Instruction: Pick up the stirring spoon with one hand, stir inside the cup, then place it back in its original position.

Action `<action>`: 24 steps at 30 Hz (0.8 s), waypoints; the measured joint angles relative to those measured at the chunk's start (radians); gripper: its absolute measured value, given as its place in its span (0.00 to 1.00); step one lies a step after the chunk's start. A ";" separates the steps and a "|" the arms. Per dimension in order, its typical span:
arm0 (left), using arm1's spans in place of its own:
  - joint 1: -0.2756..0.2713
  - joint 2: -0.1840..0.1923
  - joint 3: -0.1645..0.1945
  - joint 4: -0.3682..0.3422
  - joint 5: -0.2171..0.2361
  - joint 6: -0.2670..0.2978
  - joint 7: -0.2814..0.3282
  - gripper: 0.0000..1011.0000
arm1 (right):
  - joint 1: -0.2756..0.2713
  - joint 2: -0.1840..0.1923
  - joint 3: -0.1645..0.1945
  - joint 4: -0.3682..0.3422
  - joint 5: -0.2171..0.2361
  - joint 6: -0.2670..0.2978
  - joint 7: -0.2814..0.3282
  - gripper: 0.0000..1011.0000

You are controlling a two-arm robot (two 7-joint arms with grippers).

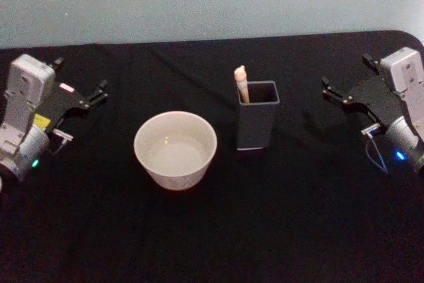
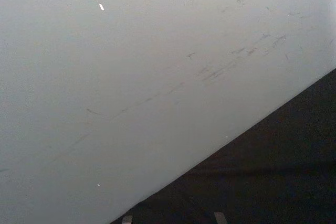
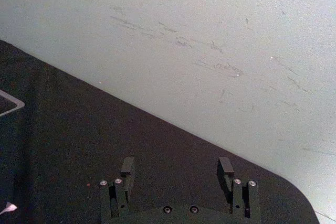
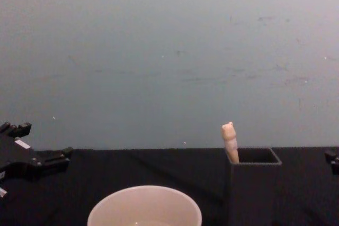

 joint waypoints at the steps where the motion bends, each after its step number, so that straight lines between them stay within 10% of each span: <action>1: 0.000 0.000 0.000 0.000 0.000 0.000 0.000 0.99 | 0.000 0.000 0.000 0.000 0.000 0.000 0.000 0.99; 24: 0.000 0.000 0.000 0.000 0.000 0.000 0.000 0.99 | 0.000 0.000 0.000 0.000 0.000 0.000 0.000 0.99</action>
